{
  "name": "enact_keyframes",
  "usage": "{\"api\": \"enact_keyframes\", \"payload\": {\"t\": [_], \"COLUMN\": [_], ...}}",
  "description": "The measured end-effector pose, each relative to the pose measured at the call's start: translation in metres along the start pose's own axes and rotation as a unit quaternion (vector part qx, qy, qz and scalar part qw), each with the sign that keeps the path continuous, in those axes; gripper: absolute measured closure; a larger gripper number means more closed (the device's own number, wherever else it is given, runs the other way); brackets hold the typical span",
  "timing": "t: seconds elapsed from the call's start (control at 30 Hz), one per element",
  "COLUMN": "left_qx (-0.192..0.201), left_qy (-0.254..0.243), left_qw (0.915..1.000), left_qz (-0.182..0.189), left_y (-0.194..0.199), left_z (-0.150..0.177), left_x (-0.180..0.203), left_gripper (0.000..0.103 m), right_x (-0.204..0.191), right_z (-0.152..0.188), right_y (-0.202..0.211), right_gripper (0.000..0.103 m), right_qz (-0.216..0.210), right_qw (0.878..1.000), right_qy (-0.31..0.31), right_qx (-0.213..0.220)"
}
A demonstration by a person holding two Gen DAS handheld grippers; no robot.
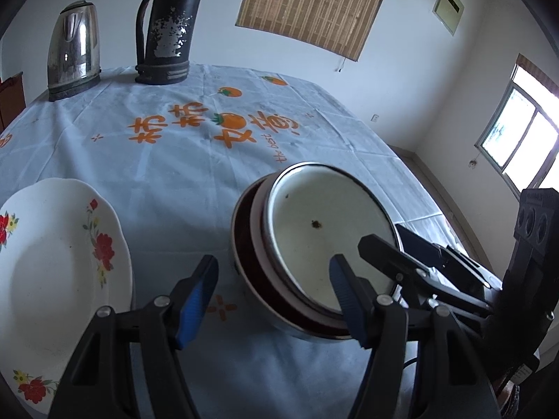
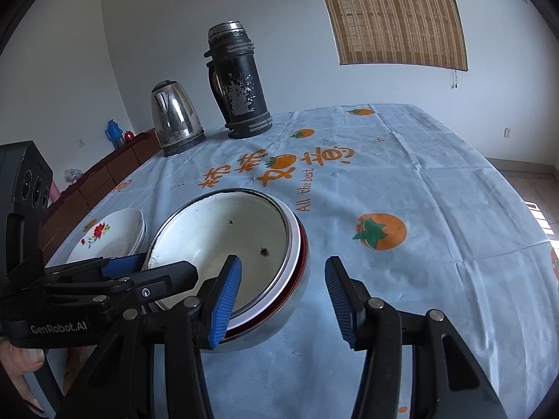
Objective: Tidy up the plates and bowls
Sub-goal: 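Close both tools on the rim of the nested bowl stack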
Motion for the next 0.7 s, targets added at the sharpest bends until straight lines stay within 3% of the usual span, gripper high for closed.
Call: {"api": "enact_keyframes", "payload": {"t": [0.13, 0.43, 0.7], "left_qx": [-0.004, 0.000, 0.019], "left_qy": [-0.004, 0.005, 0.025], "left_qw": [0.9999, 1.0000, 0.9995], "left_qz": [0.010, 0.002, 0.005], "left_y": [-0.003, -0.001, 0.013], "left_z": [0.001, 0.000, -0.001], "left_x": [0.005, 0.002, -0.005], "left_gripper": [0.041, 0.043, 0.043], "right_x": [-0.003, -0.008, -0.012], "right_z": [0.000, -0.006, -0.010], "right_y": [-0.004, -0.006, -0.006], "right_gripper": [0.064, 0.073, 0.080], "right_qz": [-0.008, 0.026, 0.023], "right_qw": [1.000, 0.999, 0.998], "right_qy": [-0.004, 0.005, 0.010], "right_qx": [-0.010, -0.031, -0.051]}}
Point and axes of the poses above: each gripper's, at about its wrist camera, not at the fingertips, and y roughly against the way its jaws point, x to its right, z to its underside, the point moved 4 cm from there along -y, roughly the way its jaws point, and after that the axes turned 8 degrees about -x, right-handed, at the moved point
